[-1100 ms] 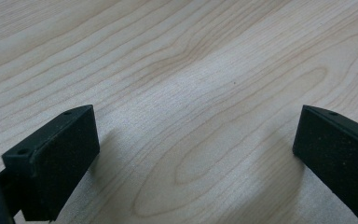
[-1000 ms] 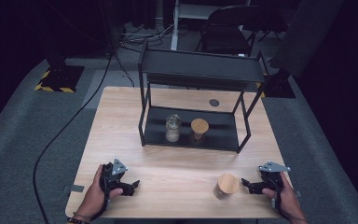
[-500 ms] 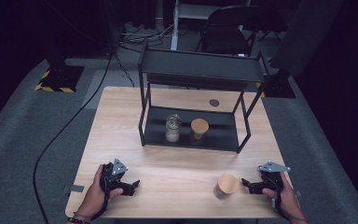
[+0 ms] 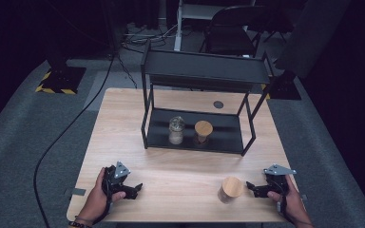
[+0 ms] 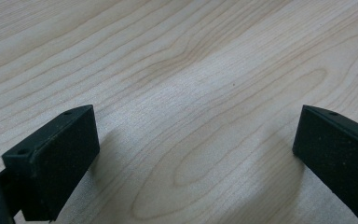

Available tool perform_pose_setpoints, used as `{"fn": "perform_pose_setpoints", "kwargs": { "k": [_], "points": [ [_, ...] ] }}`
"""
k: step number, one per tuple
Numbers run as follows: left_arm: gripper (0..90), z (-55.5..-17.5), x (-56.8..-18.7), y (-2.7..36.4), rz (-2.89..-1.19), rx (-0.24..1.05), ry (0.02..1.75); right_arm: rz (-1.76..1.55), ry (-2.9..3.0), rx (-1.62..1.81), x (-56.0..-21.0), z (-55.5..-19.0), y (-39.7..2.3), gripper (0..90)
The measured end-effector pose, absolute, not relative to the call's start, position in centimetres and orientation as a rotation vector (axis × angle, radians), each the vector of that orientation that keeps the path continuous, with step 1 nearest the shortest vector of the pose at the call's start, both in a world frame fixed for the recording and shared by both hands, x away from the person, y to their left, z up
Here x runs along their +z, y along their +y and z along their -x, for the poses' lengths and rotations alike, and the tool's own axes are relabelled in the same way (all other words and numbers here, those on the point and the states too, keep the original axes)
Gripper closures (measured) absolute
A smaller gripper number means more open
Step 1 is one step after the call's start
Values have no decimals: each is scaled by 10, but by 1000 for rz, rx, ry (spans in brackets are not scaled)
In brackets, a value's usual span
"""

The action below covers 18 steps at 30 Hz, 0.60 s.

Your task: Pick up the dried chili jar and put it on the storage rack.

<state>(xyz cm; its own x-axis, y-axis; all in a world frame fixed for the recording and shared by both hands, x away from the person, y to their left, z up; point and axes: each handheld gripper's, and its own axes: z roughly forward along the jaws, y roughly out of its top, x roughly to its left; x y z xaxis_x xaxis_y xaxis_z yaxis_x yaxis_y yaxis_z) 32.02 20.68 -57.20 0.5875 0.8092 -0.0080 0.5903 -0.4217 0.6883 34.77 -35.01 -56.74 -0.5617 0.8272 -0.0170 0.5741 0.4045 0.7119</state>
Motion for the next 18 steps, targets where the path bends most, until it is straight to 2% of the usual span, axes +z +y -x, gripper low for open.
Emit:
{"fn": "perform_pose_setpoints", "kwargs": {
  "k": [11,18],
  "points": [
    [0,-320,-572,207,-2161,431,1106,-1186,2326,923,-565,-347,-350,11],
    [0,-320,-572,207,-2161,431,1106,-1109,2329,923,-548,-341,-352,12]
  ]
}}
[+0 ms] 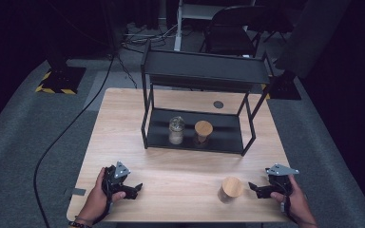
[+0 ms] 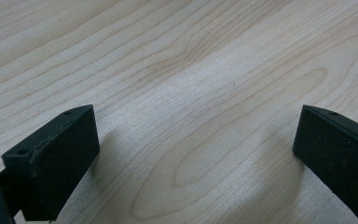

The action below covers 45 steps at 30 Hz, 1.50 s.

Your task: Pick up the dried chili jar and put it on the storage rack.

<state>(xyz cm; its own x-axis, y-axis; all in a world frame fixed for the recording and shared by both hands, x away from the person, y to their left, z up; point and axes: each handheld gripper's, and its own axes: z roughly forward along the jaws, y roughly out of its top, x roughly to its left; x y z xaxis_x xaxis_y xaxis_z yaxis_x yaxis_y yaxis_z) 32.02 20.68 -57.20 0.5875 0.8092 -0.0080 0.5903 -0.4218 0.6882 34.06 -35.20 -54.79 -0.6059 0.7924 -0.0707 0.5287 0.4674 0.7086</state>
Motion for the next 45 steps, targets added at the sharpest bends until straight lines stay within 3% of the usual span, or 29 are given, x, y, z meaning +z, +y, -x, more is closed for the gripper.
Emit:
{"fn": "perform_pose_setpoints", "kwargs": {
  "k": [18,45],
  "points": [
    [0,-320,-572,207,-2160,431,1108,-798,2486,861,-517,-310,-335,13],
    [0,-320,-572,207,-2159,431,1108,-626,2642,998,-518,-304,-300,16]
  ]
}}
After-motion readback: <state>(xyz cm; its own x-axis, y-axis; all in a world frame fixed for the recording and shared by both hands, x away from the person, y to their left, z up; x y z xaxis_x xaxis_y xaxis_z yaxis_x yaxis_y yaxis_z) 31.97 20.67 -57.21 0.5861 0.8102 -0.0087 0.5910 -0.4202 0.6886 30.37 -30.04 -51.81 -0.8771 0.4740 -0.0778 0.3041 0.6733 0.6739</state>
